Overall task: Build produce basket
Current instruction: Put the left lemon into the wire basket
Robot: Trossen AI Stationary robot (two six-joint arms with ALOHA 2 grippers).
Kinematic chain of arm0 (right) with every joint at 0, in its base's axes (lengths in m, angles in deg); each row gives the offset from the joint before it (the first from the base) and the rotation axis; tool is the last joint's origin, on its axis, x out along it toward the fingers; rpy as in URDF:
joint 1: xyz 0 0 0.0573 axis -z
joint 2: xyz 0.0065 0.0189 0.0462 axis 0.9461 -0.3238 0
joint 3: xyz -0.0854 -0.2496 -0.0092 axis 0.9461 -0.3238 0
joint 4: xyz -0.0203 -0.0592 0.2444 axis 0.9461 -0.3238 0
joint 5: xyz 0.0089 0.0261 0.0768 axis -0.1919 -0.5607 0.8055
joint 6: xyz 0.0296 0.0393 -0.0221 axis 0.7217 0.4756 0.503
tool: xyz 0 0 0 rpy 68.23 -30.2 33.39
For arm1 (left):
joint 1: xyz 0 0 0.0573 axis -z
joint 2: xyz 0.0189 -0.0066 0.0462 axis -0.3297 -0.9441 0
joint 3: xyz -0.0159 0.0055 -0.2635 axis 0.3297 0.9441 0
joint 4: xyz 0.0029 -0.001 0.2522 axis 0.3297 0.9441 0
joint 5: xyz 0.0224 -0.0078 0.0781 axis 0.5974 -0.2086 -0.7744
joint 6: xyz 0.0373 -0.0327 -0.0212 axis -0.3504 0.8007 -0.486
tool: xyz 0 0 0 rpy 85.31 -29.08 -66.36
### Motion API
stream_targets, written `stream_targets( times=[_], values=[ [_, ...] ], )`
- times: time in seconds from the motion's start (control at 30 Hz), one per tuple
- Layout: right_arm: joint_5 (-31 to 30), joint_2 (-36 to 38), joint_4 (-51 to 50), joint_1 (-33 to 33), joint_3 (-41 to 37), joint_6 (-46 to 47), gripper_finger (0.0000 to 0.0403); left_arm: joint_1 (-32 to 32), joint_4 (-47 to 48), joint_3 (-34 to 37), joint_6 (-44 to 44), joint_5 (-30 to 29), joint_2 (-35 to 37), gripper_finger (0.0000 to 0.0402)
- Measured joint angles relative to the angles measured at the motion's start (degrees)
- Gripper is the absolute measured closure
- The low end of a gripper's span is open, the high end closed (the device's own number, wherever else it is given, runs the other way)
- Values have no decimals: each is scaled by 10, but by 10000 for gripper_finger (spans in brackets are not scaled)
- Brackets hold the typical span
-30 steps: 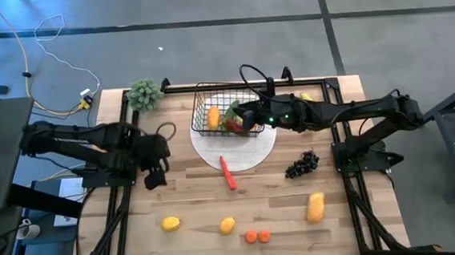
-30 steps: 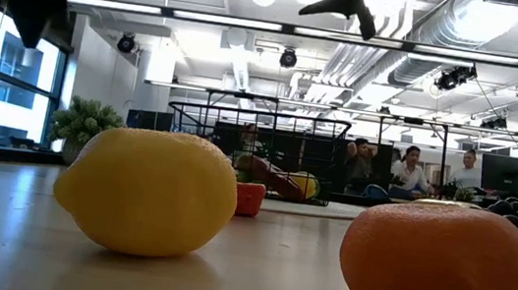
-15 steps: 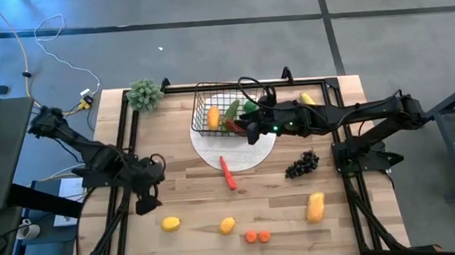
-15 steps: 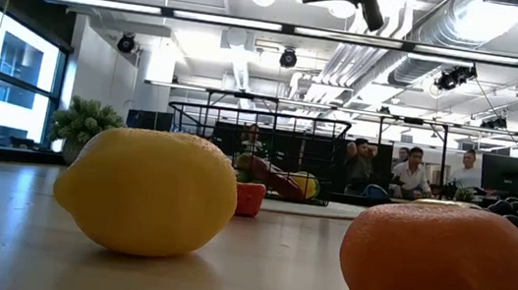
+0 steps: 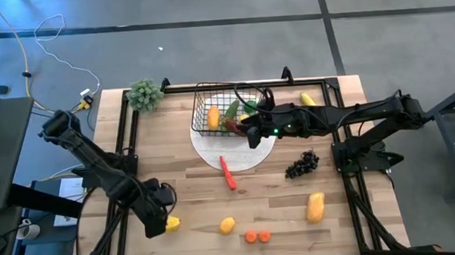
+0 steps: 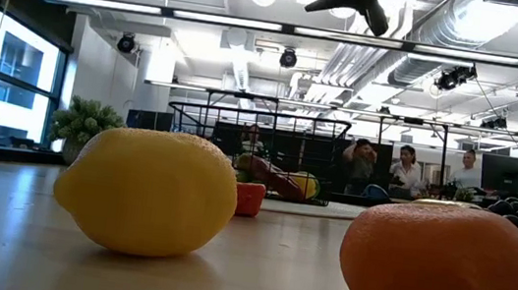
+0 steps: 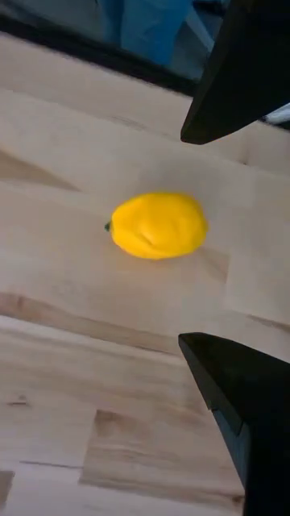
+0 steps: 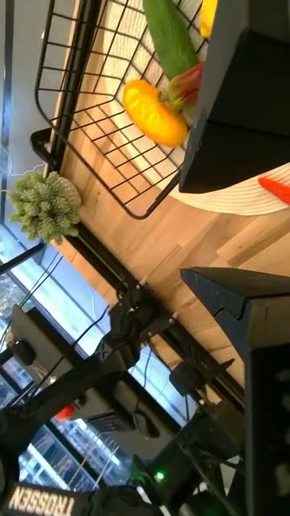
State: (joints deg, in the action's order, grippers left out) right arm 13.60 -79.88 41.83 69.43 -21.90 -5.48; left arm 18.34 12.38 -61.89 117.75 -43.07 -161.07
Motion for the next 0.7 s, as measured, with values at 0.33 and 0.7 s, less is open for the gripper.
stream_targets(
  times=[0.33, 0.7],
  values=[
    [0, 0, -19, 0, 0, 0, 263, 26, -53, 0, 4, -7, -72, 9],
    [0, 0, -26, 0, 0, 7, 263, 27, -90, 0, -2, -9, -157, 9]
  ],
)
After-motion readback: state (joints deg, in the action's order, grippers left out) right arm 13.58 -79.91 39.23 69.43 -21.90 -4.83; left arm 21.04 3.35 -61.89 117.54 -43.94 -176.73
